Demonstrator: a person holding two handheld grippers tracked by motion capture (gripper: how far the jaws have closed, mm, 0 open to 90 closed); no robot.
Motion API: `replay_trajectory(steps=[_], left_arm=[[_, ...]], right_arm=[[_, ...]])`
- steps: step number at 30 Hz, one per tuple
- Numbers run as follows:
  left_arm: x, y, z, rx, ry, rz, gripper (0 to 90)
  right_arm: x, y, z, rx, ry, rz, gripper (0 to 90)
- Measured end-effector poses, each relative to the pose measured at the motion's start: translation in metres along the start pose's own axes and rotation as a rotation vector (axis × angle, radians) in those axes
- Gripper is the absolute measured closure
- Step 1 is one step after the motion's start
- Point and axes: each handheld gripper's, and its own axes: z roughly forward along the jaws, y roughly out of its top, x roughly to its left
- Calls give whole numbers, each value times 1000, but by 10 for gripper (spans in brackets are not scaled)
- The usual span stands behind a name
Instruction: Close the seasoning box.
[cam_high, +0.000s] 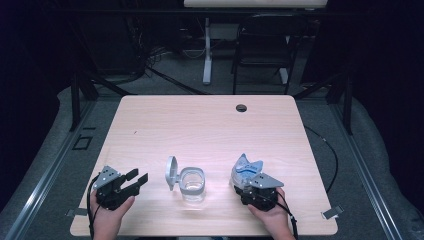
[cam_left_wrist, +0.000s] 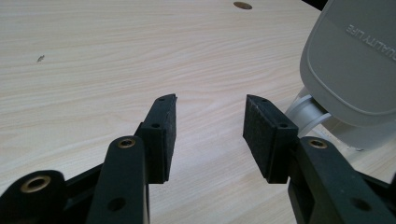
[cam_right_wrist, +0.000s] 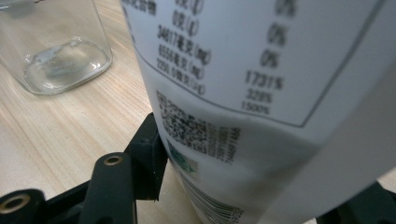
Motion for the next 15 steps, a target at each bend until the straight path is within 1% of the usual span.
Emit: replay_trajectory(steps=[4,7,8,10,15], left_arm=[[0,0,0,-4,3,-2,548],[0,1,-1,5,1,4,549],[0,1,0,-3,1,1,548],[-1,1,0,-5,1,-1,549],[-2,0,1,3,-4,3,548]], right_arm=[[1,0,-1,2,-4,-8,432],[2,1,-1,6,-6,-13,432],[4,1,-2,9,-7,-22,432],[4,2,-2,12,-7,-26,433],[8,5,-5,12,-11,-38,432]])
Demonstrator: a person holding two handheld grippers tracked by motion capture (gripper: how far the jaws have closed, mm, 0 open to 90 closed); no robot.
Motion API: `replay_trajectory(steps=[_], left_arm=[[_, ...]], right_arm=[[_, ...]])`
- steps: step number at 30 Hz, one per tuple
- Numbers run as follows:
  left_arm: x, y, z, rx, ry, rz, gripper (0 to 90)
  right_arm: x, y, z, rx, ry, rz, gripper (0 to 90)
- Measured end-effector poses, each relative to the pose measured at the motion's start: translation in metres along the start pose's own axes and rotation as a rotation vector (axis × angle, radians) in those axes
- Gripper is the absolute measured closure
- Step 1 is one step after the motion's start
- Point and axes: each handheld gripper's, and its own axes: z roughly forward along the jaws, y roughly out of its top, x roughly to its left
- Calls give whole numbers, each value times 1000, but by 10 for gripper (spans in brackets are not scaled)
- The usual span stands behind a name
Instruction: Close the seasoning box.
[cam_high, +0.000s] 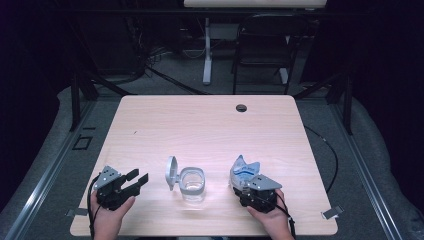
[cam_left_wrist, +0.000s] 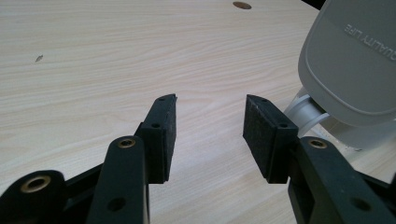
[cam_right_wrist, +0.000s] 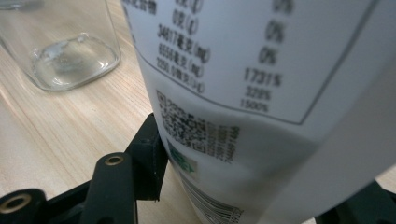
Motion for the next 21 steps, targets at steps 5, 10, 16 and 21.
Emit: replay_trajectory(steps=[5,10,16,21], left_arm=[[-1,0,-1,-6,1,-1,543],[-1,-1,-1,-9,1,0,536],[-1,-3,-1,4,4,10,528],[0,-7,0,0,2,6,507]], right_arm=[[4,11,-6,-14,-26,-44,432],[8,19,-10,-25,-37,-80,432],[12,26,-12,-25,-57,-112,432],[14,31,-15,-23,-87,-137,432]])
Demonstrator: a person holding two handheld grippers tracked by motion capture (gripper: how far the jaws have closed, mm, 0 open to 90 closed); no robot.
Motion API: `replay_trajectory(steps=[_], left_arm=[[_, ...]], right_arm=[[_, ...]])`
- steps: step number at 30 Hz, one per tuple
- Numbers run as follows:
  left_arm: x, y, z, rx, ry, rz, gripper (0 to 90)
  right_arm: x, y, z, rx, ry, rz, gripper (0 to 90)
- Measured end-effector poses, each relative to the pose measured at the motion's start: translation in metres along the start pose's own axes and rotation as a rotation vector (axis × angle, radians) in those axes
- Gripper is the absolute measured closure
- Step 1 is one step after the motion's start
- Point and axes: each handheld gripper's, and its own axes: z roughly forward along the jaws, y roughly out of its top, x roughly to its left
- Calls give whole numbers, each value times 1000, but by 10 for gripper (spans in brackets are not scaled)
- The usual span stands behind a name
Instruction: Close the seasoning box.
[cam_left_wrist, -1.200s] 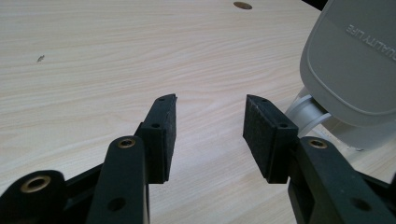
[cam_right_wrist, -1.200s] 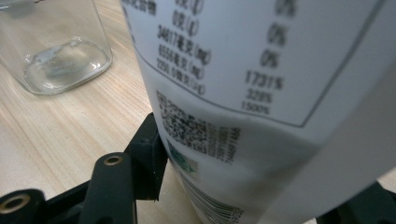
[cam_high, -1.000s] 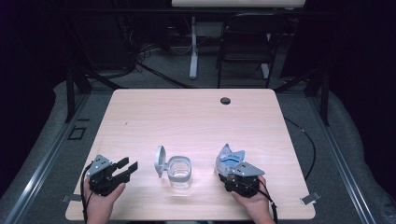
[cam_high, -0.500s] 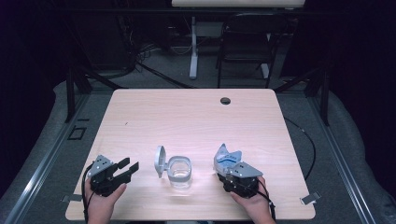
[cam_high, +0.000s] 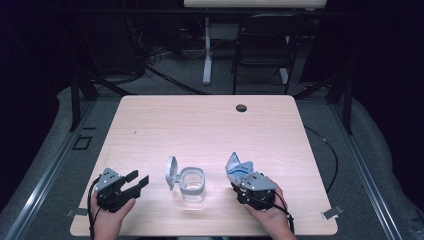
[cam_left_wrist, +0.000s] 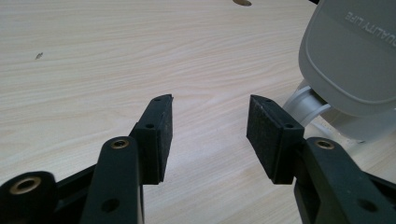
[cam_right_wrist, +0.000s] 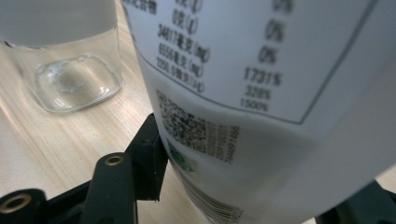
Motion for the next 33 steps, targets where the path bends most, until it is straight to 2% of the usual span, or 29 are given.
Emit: replay_trajectory(steps=[5,12,20,27,33], left_arm=[[2,-7,1,-5,-8,-11,506],[4,-10,1,9,-6,-11,505],[6,-12,1,12,-6,-13,502],[5,-10,2,13,-6,-11,502],[3,-10,4,22,-8,-7,501]], right_arm=[[0,6,-3,5,-37,-21,432],[3,12,-4,14,-63,-68,433],[7,16,-3,10,-71,-85,435],[12,21,-2,26,-67,-139,438],[12,22,1,30,-62,-138,438]])
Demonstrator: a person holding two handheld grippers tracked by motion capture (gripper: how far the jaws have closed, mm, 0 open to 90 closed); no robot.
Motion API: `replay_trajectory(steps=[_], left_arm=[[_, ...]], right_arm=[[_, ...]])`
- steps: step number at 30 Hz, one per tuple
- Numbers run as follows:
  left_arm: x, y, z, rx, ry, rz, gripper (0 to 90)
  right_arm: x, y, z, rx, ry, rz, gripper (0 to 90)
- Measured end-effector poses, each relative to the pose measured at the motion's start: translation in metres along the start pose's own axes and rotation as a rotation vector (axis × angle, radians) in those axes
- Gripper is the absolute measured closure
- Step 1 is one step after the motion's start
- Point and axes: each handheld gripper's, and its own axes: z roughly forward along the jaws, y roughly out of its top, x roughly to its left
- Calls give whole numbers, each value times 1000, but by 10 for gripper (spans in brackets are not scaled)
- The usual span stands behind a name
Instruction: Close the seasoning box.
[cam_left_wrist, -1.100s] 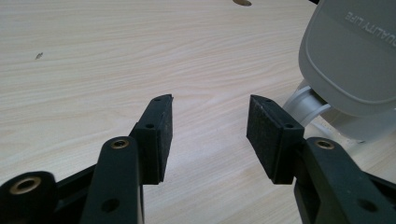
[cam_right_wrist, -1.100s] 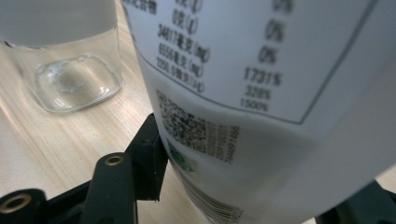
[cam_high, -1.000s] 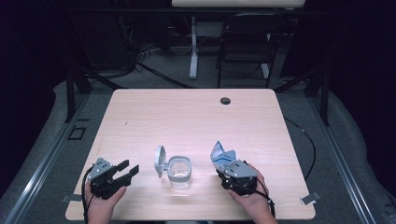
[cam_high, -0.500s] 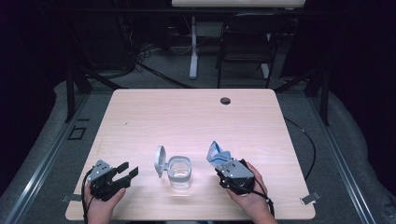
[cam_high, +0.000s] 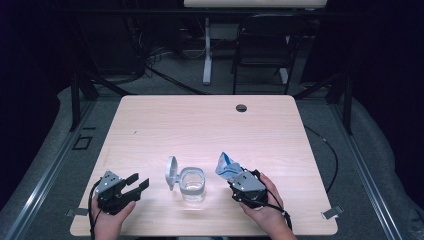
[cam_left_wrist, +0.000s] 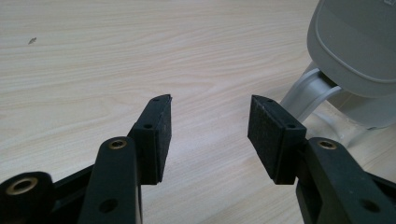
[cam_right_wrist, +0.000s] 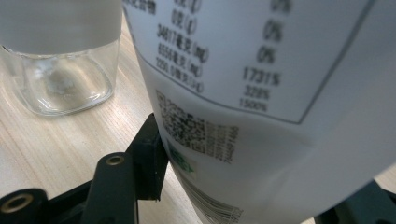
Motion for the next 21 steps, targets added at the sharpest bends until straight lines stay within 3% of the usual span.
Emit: replay_trajectory(steps=[21], left_arm=[[-3,2,1,-1,1,5,499]], right_arm=[[-5,4,4,35,-70,-56,437]])
